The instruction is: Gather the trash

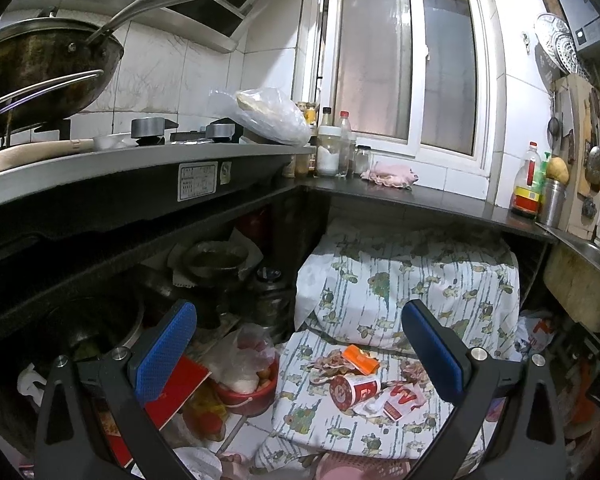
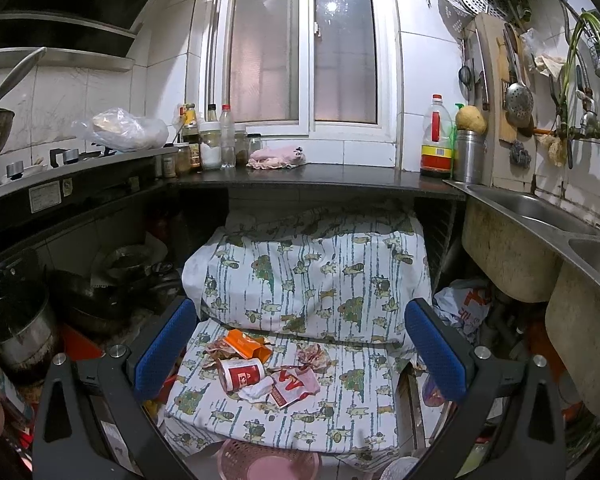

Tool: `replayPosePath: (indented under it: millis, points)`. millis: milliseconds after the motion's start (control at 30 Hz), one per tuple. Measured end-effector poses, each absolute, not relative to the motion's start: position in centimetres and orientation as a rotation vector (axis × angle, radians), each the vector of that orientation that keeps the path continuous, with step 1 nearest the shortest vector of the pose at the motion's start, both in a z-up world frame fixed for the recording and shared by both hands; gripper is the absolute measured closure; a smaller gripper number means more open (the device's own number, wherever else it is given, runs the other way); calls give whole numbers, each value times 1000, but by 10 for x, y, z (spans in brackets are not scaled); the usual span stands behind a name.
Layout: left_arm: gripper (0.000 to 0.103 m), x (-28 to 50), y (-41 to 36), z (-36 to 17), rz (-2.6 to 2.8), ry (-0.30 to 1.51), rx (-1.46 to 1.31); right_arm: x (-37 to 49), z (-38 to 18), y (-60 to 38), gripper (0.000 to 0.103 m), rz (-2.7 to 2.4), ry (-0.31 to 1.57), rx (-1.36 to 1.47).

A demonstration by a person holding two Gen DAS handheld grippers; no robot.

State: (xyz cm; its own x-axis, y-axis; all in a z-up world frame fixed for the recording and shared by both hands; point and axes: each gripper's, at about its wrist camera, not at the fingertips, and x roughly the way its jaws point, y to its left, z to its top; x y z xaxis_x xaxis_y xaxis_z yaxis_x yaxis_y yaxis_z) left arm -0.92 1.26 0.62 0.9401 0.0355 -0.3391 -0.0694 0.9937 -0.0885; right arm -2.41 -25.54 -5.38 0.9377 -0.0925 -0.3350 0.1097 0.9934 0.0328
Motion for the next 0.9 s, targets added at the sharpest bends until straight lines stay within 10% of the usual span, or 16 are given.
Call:
replayPosePath:
  millis: [900]
  points:
    - [0, 12, 15, -6, 45, 334, -109, -14, -49, -254, 0, -93, 338, 68]
